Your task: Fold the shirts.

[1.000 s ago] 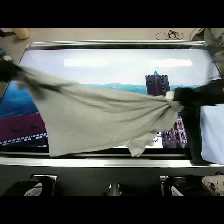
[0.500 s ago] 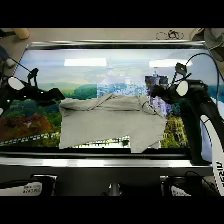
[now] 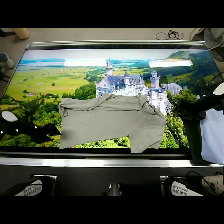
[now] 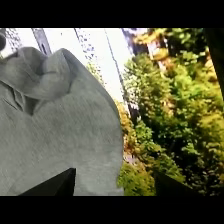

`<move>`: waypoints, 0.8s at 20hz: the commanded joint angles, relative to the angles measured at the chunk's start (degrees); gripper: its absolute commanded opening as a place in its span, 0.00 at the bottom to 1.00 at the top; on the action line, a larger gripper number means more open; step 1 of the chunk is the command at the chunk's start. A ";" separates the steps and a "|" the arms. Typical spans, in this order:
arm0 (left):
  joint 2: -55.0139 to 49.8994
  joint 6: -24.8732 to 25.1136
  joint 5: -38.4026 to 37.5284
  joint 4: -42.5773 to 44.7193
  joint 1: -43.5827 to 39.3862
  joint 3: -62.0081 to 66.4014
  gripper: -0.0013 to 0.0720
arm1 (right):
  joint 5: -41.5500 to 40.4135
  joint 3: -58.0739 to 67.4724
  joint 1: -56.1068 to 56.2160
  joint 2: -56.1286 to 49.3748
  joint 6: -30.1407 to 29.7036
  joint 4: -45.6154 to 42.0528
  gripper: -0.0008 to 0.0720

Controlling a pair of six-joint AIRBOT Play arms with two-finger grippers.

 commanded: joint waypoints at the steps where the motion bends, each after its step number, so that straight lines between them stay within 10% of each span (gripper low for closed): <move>1: 1.97 2.19 4.98 -1.81 0.44 -10.27 0.88 | 4.04 -1.86 -2.29 -0.11 -3.67 2.93 0.68; 8: -1.01 2.14 10.27 -5.99 -5.70 -10.60 0.81 | 1.36 -5.49 -2.29 -0.48 -4.22 1.79 0.69; 11: -1.38 2.05 11.96 -7.21 -8.11 -10.49 0.07 | -1.99 -10.67 -2.29 -1.81 -7.39 7.15 0.71; 16: 2.01 2.27 12.46 -7.15 -8.09 -10.49 0.05 | -10.38 -13.00 -0.35 -7.06 -13.07 14.21 0.71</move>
